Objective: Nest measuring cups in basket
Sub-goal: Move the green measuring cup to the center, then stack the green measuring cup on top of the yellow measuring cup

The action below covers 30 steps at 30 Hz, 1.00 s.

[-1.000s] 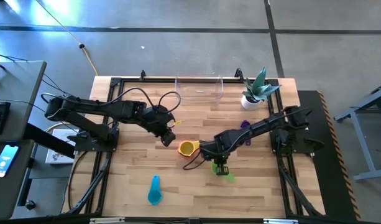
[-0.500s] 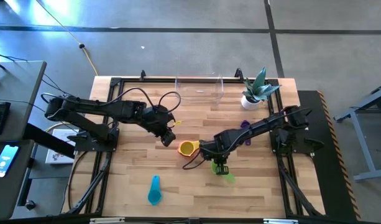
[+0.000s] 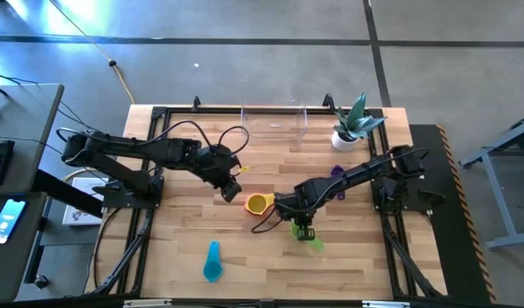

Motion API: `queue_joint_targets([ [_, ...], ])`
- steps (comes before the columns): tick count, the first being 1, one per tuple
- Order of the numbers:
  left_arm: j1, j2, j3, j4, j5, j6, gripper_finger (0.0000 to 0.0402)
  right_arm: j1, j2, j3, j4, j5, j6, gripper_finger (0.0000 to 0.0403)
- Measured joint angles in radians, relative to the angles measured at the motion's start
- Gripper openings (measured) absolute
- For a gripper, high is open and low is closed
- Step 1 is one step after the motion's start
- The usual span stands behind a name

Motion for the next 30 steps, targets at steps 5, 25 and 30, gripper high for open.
queue_joint_targets([
  [5,0.000,0.000,0.000,0.000,0.000,0.001,0.0044,0.000,0.000,0.000,0.000,-0.017,0.001,0.0012],
  [25,0.000,0.000,0.000,-0.001,0.023,0.027,0.0044,0.000,0.000,0.000,0.000,-0.037,0.019,0.0081],
  [30,0.000,0.000,0.000,-0.001,0.023,0.055,0.0044,-0.005,-0.005,0.000,-0.010,-0.045,0.059,0.0087],
])
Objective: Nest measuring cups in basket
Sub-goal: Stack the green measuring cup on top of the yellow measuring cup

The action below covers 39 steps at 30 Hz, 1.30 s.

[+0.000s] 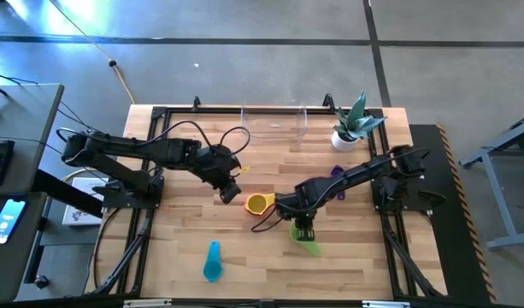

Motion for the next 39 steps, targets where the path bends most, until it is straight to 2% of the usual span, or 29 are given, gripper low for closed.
queue_joint_targets([
  [8,-0.018,0.000,0.000,0.022,0.000,0.166,0.0044,-0.002,-0.106,0.001,-0.020,0.001,0.208,0.0087],
  [14,-0.045,0.000,0.000,0.114,0.000,0.424,0.0044,0.015,-0.238,0.002,-0.022,0.050,0.429,0.0087],
  [20,-0.060,0.000,0.000,0.192,0.003,0.611,0.0056,0.069,-0.371,0.002,-0.018,0.178,0.610,0.0087],
  [24,-0.061,0.000,0.000,0.228,0.003,0.673,0.0079,0.115,-0.446,0.002,-0.011,0.256,0.722,0.0087],
  [27,-0.061,0.000,0.000,0.325,0.003,0.732,0.0101,0.150,-0.495,0.002,0.014,0.339,0.778,0.0087],
  [33,-0.090,0.000,0.000,0.548,0.006,0.900,0.0117,0.196,-0.584,0.002,0.084,0.524,0.800,0.0087],
  [39,-0.102,0.018,0.000,0.625,0.004,1.074,0.0117,0.206,-0.679,0.002,0.138,0.696,0.741,0.0087],
])
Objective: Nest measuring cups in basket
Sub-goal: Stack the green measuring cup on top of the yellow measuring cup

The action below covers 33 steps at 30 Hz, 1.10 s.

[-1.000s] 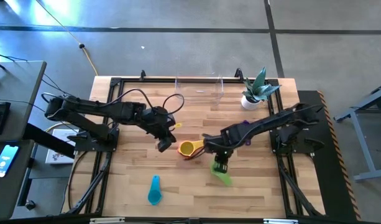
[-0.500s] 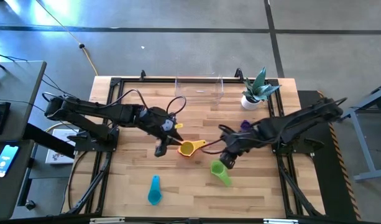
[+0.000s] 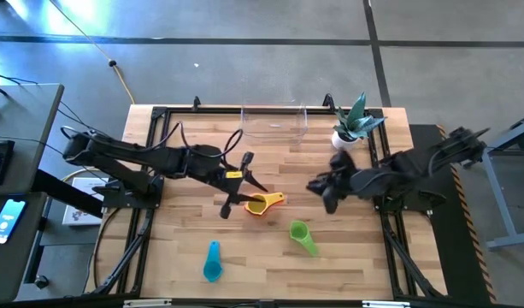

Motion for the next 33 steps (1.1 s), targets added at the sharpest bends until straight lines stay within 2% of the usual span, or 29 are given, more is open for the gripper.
queue_joint_targets([
  [4,0.000,0.041,0.008,0.051,0.000,0.036,0.0117,-0.003,-0.065,0.000,0.071,0.117,-0.076,0.0087],
  [8,0.000,0.113,0.072,0.037,0.000,0.071,0.0117,-0.003,-0.117,0.000,0.131,0.177,-0.153,0.0087],
  [19,-0.007,0.335,0.254,-0.125,-0.004,0.211,0.0117,-0.003,-0.149,0.000,0.099,0.207,-0.171,0.0087],
  [33,-0.046,0.529,0.267,-0.126,-0.031,0.309,0.0117,-0.003,-0.122,0.000,0.018,0.203,-0.134,0.0087],
])
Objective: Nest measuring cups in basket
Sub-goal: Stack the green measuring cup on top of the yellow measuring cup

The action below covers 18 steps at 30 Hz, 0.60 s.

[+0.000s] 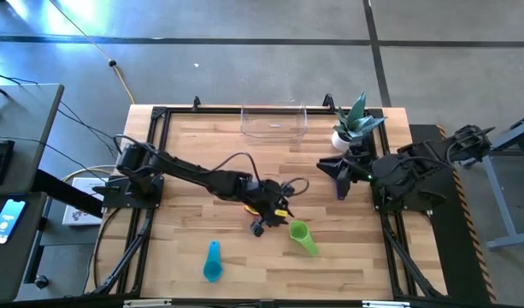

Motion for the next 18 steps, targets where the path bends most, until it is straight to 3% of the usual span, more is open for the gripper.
queue_joint_targets([
  [18,-0.064,0.129,0.000,0.060,-0.058,0.065,0.0117,0.000,0.000,0.000,-0.012,0.003,0.001,0.0087],
])
